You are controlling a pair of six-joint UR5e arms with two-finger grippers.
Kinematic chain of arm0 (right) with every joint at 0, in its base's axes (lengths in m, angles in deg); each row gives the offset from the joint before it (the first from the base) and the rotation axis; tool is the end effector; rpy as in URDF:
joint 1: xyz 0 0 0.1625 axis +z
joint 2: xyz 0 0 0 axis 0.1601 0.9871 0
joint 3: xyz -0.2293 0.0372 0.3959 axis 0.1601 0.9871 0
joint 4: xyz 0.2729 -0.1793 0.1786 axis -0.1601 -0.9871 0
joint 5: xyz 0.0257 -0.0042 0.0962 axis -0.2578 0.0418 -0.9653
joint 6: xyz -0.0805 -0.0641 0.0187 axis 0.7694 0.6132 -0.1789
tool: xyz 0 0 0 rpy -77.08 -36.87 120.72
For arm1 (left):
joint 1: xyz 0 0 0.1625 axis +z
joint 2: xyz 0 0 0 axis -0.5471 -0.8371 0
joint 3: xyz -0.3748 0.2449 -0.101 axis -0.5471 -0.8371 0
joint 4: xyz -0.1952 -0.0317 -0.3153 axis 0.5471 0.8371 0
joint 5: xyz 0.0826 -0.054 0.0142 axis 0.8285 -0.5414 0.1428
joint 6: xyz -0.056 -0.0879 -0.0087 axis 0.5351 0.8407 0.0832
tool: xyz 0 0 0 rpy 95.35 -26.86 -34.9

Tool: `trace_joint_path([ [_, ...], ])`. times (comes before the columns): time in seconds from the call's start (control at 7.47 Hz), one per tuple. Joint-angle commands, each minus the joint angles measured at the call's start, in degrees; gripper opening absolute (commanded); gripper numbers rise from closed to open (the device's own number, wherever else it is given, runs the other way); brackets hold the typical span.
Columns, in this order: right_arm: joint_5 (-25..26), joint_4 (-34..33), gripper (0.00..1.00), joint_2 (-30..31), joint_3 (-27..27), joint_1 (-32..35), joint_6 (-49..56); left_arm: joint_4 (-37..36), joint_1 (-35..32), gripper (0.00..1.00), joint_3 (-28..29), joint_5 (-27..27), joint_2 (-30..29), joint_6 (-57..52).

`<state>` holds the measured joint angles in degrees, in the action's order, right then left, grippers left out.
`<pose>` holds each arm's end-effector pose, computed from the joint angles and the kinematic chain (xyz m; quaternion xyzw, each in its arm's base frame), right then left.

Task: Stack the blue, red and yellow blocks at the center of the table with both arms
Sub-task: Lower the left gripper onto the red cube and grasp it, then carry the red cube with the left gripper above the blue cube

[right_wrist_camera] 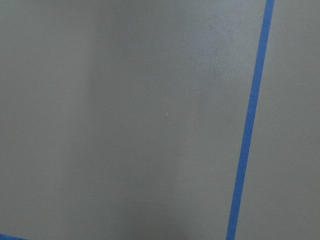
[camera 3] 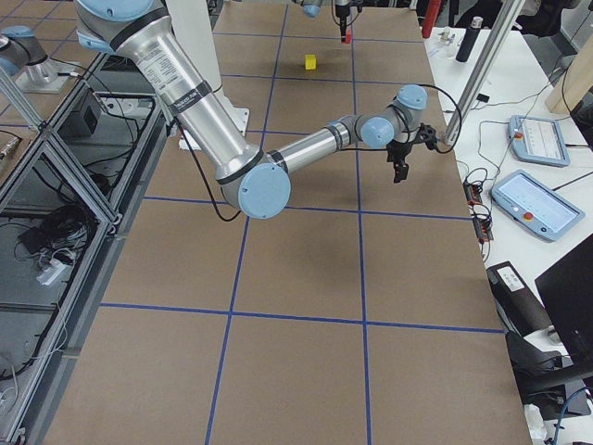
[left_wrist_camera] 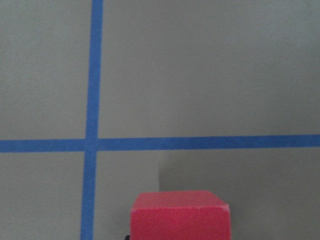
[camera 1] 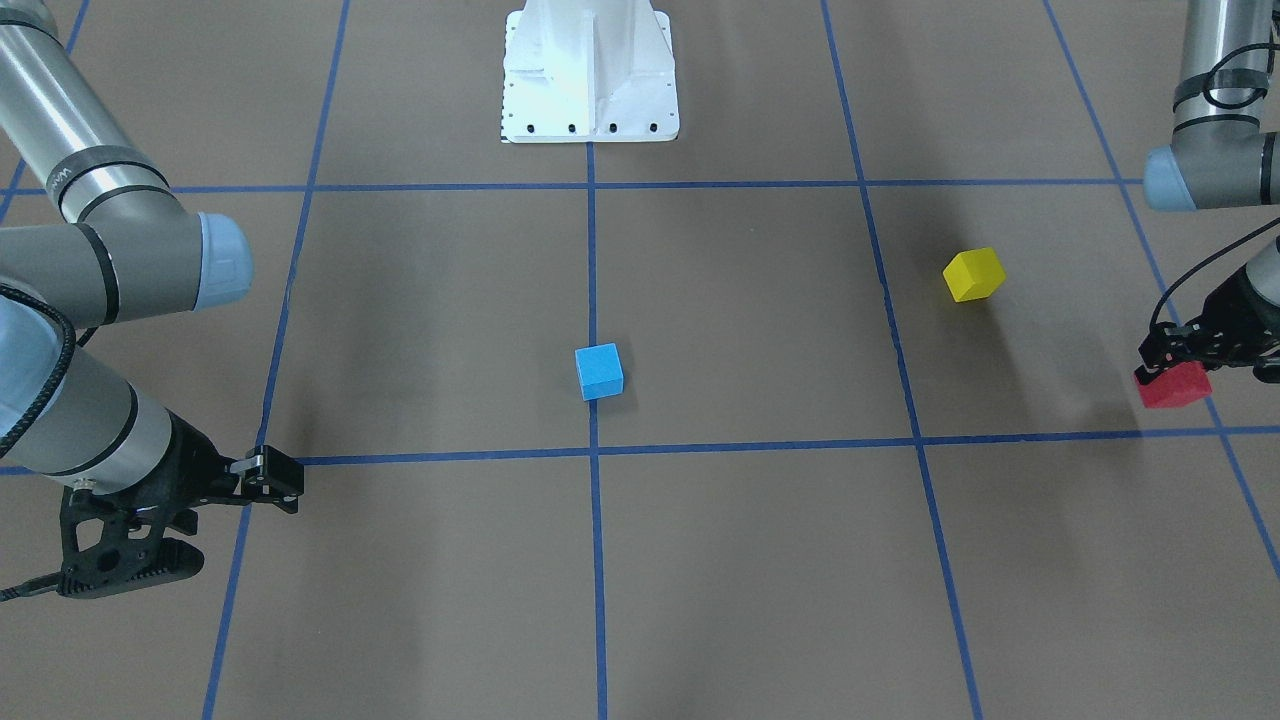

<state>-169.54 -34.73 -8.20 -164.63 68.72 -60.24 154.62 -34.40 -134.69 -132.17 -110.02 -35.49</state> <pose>-0.3109 -0.6687 0.3978 0.0693 -0.3964 -0.0620 0.9134 0.1392 -0.5204 0.6400 0.0719 0.3931 -0.0208 0.9164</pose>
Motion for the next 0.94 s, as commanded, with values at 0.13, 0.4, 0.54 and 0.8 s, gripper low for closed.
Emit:
trace_joint_path([
  [0.13, 0.0, -0.1, 1.00, 0.1, 0.1, 0.0, 0.1, -39.6, 2.8, 0.00, -7.9, 1.3, -25.4, 0.1],
  [0.4, 0.1, 0.0, 1.00, 0.3, 0.1, -0.1, 0.2, -39.7, 8.8, 0.00, -6.3, 1.3, -32.2, 11.8],
  [0.54, 0.1, 0.0, 1.00, 0.5, 0.1, -0.2, 0.2, -39.9, 11.6, 0.00, -2.6, 1.4, -38.9, 17.6],
  [0.8, 0.1, 0.1, 1.00, 0.5, 0.1, -0.2, 0.1, -37.0, 21.5, 0.00, 6.6, 7.9, -48.7, 27.4],
])
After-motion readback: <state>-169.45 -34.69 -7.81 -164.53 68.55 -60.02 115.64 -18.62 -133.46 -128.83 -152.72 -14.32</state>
